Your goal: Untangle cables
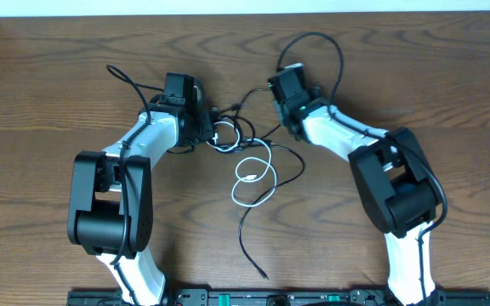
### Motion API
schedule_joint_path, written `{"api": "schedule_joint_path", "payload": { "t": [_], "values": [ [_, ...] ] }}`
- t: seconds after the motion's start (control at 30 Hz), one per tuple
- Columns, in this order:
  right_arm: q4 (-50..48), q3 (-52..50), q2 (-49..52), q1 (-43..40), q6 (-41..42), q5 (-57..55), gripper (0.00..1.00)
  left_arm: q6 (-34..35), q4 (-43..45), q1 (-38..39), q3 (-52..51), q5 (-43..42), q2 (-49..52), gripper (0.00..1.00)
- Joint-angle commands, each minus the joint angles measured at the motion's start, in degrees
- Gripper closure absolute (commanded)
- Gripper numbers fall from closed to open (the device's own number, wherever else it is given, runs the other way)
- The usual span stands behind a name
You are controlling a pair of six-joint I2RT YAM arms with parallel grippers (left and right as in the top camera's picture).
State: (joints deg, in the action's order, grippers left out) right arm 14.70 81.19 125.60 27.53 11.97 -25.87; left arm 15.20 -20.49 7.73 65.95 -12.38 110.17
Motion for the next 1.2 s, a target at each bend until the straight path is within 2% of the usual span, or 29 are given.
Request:
{"api": "schedule_joint_path", "payload": {
  "t": [0.0, 0.17, 0.33, 0.47, 0.57, 0.73, 0.8, 1.17],
  "values": [
    [6.51, -5.11, 7.85, -4.61, 2.03, -1.42, 0.33, 0.15, -0.13, -0.22, -0.39, 1.75, 1.05, 0.86],
    [10.88, -5.14, 7.85, -9.22, 7.45, -0.20, 0.31, 0.39, -0.13, -0.37, -0.39, 1.73, 1.05, 0.86],
    [11.06, -5.14, 7.85, -12.44, 9.03, 12.22, 0.31, 1.57, -0.09, -0.37, -0.39, 1.11, 1.05, 0.86],
    [8.57, -5.14, 7.85, -12.70, 8.74, 22.32, 0.39, 1.81, 1.22, -0.35, -0.37, -7.54, 1.05, 0.77],
    [6.86, -5.14, 7.85, -11.58, 4.46, 26.01, 0.44, 1.81, 1.86, -0.35, -0.37, -11.45, 1.05, 0.71],
    [5.60, -5.14, 7.85, -7.58, -2.71, 27.58, 0.47, 1.81, 2.03, -0.42, -0.37, -11.39, 1.05, 0.68],
    [5.16, -5.14, 7.85, -5.62, -5.73, 27.52, 0.48, 1.81, 2.05, -0.42, -0.37, -11.39, 1.05, 0.61],
    [4.11, -4.98, 7.78, 4.90, -22.18, 23.96, 0.48, 1.81, 2.60, -0.42, -0.37, -10.40, 1.05, 0.60]
  ]
}}
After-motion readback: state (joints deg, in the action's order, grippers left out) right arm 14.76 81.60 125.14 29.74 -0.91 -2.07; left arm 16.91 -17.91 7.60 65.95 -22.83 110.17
